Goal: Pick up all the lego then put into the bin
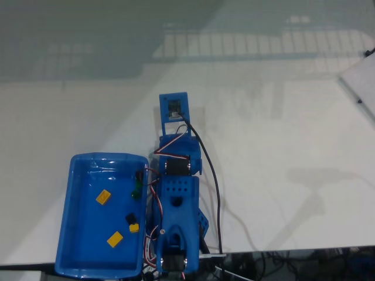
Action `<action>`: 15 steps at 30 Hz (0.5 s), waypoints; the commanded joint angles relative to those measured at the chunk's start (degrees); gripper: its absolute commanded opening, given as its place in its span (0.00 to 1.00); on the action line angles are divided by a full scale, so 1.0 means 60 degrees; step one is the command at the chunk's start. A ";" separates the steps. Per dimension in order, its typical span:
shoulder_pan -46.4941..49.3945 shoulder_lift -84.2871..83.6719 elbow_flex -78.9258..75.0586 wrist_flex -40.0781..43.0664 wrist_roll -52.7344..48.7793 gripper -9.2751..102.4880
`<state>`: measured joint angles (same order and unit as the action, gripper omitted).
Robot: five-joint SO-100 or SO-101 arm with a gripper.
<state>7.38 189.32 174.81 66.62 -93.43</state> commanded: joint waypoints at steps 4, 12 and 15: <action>-0.0059 0.0190 0.0454 0.0937 -0.0645 0.08; 0.0088 0.0190 0.0469 0.1333 -0.0923 0.08; 0.0088 0.0190 0.0469 0.1392 -0.0981 0.08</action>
<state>7.38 189.32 175.61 74.79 -98.70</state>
